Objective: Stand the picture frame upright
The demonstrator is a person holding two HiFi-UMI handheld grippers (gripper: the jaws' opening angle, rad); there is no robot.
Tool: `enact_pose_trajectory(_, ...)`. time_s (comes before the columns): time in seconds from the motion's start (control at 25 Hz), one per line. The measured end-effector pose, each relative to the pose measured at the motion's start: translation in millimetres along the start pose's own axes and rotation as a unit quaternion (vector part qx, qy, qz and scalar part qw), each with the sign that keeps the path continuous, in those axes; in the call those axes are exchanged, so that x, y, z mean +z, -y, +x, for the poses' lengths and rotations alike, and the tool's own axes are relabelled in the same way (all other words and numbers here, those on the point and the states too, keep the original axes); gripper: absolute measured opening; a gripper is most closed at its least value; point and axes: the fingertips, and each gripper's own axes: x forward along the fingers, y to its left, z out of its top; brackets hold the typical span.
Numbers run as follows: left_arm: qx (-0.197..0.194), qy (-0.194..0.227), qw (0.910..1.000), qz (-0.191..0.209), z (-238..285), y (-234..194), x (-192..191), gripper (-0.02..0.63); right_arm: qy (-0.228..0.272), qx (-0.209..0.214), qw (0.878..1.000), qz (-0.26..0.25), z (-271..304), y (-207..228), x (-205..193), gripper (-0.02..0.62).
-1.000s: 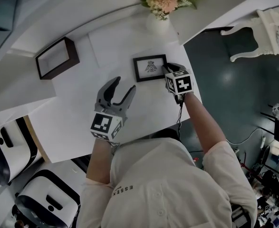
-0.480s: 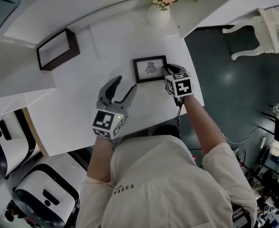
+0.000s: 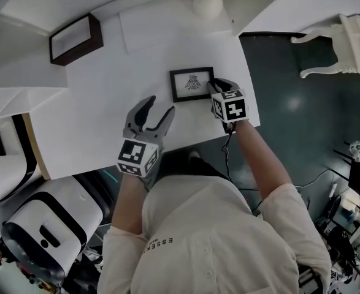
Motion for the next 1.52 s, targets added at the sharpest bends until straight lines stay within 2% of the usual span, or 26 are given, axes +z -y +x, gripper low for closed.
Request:
enact_pose_trajectory(0.64,0.054,-0.014,0.9973,-0.048,-44,45,-56,0.230,0.008,0.044,0.998,-0.043,-28,-39,-42,0.104)
enact_pose_trajectory(1.08,0.052,-0.029,0.9948,-0.082,-68,79,-102,0.230,0.000,0.059,0.996,-0.074,-52,-66,-79,0.093)
enact_pose_trajectory(1.28,0.055,-0.029,0.9921,-0.109,-82,88,-120,0.230,0.002,0.056,0.995,-0.081,-61,-73,-88,0.087)
enact_pose_trajectory(1.52,0.055,-0.040,0.9906,-0.119,-88,97,-139,0.230,0.003,0.051,0.995,-0.080,-69,-74,-98,0.087)
